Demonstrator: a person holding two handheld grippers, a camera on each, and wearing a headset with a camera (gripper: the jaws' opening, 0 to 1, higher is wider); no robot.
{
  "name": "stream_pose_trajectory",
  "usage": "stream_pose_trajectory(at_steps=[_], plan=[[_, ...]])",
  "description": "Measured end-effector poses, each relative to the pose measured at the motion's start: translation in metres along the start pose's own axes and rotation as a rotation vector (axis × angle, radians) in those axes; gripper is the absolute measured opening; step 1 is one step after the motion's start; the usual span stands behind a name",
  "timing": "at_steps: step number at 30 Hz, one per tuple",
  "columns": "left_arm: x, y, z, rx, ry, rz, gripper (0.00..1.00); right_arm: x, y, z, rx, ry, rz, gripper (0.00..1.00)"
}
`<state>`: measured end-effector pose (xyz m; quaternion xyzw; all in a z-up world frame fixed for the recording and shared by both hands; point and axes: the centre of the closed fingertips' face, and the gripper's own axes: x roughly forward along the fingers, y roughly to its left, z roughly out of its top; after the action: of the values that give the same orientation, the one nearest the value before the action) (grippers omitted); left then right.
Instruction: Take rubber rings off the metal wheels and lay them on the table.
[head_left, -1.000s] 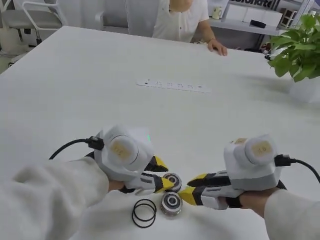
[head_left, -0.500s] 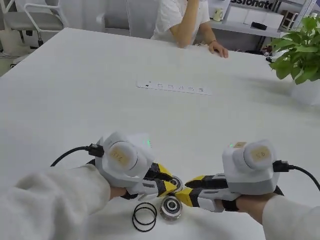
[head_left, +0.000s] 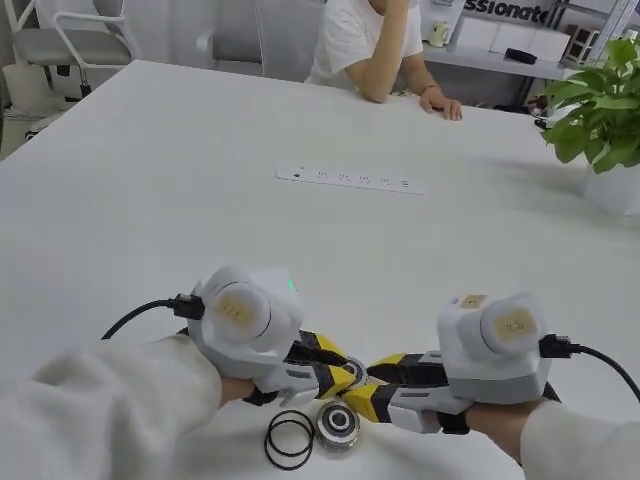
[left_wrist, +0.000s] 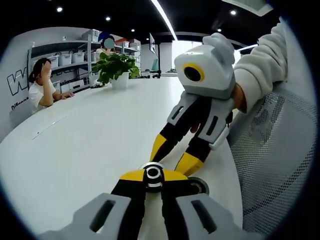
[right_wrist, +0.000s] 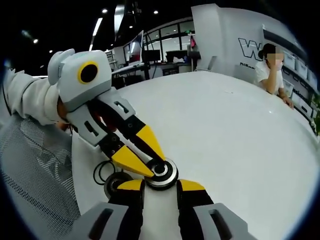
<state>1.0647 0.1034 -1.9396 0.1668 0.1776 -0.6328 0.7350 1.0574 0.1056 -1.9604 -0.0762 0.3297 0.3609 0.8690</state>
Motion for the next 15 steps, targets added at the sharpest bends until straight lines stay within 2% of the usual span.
stream_pose_trajectory(at_steps=[4,15], plan=[[0.0001,0.0001,-0.0001,-0.002,-0.001,0.002,0.06,-0.0013,-0.0003,-0.0003,-0.04,0.011,0.002,0.21],[0.0001,0.0,0.0001,-0.004,-0.007,0.008,0.06,-0.0029,-0.0006,-0.001,-0.076,0.025,0.008,0.18]])
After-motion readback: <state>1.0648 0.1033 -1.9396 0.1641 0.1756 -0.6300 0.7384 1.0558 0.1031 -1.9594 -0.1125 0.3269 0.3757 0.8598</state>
